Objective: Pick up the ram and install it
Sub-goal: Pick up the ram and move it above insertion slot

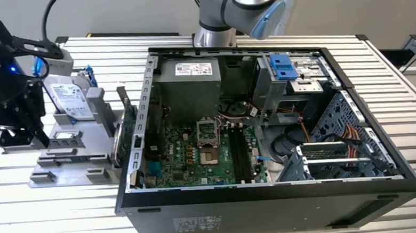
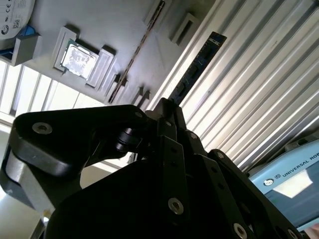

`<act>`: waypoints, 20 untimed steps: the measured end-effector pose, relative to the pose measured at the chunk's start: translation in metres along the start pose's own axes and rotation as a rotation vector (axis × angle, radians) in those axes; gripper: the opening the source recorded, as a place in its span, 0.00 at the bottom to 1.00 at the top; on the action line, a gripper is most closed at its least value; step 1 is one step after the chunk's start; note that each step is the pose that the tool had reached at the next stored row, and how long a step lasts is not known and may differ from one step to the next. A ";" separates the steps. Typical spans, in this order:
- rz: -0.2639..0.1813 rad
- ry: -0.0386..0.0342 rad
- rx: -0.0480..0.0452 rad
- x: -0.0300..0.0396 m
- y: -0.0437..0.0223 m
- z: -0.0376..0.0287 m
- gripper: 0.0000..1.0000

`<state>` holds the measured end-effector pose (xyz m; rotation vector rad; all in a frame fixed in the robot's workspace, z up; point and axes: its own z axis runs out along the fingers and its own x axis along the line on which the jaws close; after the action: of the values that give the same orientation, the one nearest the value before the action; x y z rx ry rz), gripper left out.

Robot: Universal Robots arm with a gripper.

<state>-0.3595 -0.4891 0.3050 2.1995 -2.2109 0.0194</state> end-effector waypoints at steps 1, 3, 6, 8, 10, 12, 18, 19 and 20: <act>0.000 0.0000 -0.0001 0.0000 0.0000 -0.0005 0.00; 0.000 0.0000 -0.0001 0.0001 0.0000 -0.0015 0.00; 0.000 0.0000 0.0000 0.0001 0.0000 -0.0035 0.00; 0.000 0.0001 -0.0001 0.0001 0.0000 -0.0049 0.00; 0.000 0.0000 0.0000 0.0002 0.0000 -0.0060 0.00; 0.000 0.0000 0.0000 0.0002 0.0000 -0.0072 0.00; 0.000 0.0000 0.0000 0.0003 0.0001 -0.0108 0.00; 0.000 0.0000 -0.0001 0.0003 0.0001 -0.0114 0.00; 0.000 0.0000 0.0000 0.0003 0.0001 -0.0120 0.00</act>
<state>-0.3596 -0.4891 0.3170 2.1995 -2.2109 0.0194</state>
